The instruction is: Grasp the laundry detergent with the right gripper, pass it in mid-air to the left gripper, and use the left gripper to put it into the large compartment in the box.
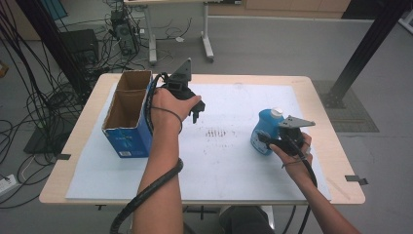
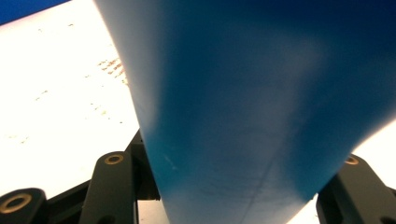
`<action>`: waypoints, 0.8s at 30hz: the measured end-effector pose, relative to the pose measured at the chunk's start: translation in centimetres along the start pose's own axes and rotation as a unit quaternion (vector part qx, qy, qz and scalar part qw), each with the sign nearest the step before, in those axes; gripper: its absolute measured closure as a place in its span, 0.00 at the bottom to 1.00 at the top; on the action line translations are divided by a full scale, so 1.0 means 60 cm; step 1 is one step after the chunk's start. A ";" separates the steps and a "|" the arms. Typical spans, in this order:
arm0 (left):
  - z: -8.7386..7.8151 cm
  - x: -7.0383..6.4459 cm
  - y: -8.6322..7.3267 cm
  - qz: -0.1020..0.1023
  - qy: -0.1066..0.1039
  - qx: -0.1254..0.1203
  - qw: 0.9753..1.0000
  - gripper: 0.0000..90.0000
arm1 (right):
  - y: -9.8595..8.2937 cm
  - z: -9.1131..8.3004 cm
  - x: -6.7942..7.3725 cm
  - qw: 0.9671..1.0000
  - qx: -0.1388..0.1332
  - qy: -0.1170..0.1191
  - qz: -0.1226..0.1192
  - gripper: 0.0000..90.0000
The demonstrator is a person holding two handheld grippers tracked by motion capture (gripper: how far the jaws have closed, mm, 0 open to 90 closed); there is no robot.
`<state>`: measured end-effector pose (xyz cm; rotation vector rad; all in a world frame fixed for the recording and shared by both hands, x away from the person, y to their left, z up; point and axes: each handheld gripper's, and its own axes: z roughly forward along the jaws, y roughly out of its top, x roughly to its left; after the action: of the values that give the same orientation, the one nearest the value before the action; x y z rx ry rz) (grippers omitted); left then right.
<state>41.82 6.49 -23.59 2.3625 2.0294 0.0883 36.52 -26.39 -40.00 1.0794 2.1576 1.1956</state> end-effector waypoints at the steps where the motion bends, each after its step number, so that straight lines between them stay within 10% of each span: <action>1: 0.000 0.000 0.000 0.000 0.000 0.000 1.000 0.07 | 0.000 0.000 0.000 1.000 0.000 0.000 0.000 0.49; 24: -0.005 0.003 0.002 0.009 -0.004 0.001 1.000 0.06 | 0.003 0.000 -0.002 1.000 0.006 0.003 0.000 0.49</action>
<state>41.96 6.64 -23.29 2.3787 2.0061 0.0773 36.69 -26.40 -39.83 1.0821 2.1728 1.1875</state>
